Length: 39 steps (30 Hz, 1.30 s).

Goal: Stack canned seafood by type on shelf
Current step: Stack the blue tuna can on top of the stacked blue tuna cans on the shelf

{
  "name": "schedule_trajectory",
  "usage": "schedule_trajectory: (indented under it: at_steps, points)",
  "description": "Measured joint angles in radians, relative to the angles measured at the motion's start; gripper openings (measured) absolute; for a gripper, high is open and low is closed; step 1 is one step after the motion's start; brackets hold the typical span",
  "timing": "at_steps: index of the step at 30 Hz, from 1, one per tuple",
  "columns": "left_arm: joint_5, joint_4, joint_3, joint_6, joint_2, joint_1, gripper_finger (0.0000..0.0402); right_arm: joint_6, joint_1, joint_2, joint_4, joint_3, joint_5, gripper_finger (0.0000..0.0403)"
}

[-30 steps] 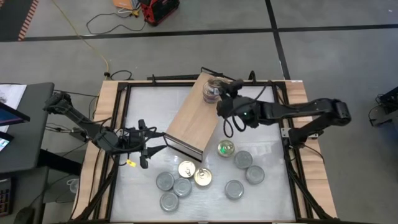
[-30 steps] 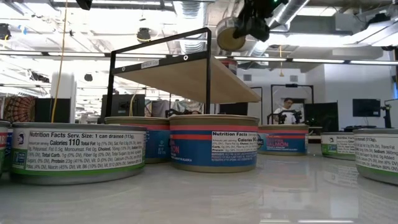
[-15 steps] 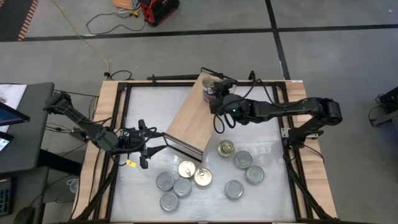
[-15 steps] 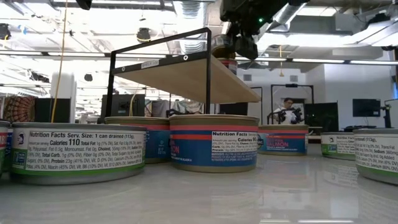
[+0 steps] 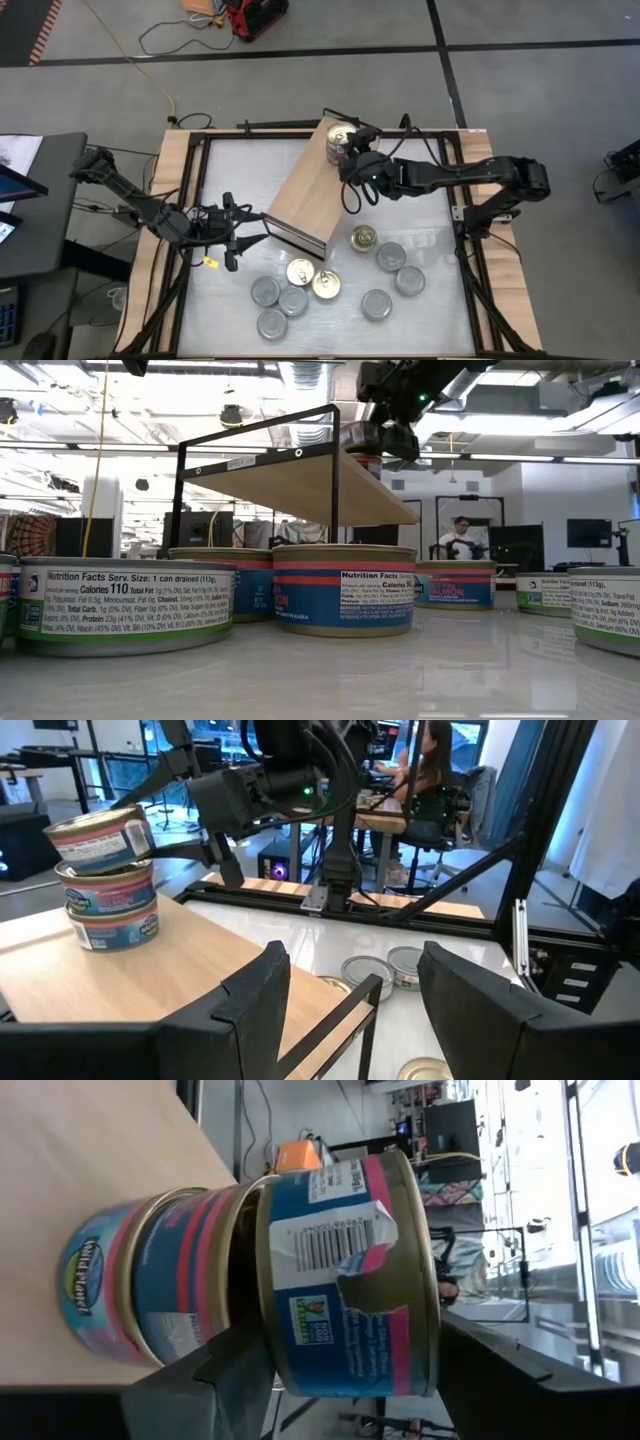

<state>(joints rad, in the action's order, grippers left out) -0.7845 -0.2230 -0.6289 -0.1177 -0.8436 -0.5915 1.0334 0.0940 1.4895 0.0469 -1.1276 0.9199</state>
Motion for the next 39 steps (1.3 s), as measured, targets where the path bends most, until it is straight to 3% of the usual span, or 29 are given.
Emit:
schedule_trajectory:
  at_steps: [10, 16, 39]
  points:
    - [0.047, -0.001, 0.0, -0.018, 0.0, 0.0, 0.021, -0.112, 0.0, 0.0, 0.178, -0.089, -0.038, 0.0335]
    - [0.046, -0.001, 0.0, -0.02, 0.0, 0.0, 0.021, -0.12, -0.002, 0.0, 0.19, -0.096, -0.04, 0.0366]
    - [0.043, 0.0, 0.0, -0.063, 0.0, 0.0, 0.021, -0.194, -0.016, -0.007, 0.386, -0.172, -0.087, 0.0361]
